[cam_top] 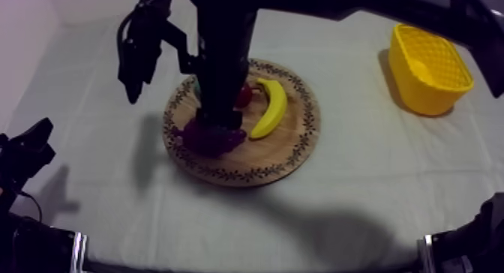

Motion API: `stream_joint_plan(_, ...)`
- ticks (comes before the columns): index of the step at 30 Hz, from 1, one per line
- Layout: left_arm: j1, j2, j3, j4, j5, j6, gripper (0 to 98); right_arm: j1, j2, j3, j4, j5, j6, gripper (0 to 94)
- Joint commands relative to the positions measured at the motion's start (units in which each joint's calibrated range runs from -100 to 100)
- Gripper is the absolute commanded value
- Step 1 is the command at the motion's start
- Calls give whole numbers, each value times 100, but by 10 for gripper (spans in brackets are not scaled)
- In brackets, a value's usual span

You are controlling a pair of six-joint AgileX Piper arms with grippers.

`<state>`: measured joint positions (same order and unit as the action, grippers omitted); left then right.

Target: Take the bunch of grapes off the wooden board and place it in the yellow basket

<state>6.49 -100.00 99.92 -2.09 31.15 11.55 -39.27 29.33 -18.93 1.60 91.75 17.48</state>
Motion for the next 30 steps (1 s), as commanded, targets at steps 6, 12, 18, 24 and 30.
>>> stream_joint_plan(6,-1,0,-4,-4,-3,0,1,41,342,125,-297,-446,216,705)
stream_joint_plan(12,-1,0,-4,-4,-3,0,1,75,706,257,-396,-974,268,699)
stream_joint_plan(18,-1,0,-4,-4,-3,0,1,155,1135,139,-528,-1200,319,693)
stream_joint_plan(24,-1,0,-4,-4,-3,0,1,235,1576,-135,-604,-1289,393,678)
stream_joint_plan(30,-1,0,-4,-4,-3,0,1,260,1855,-284,-688,-1348,537,640)
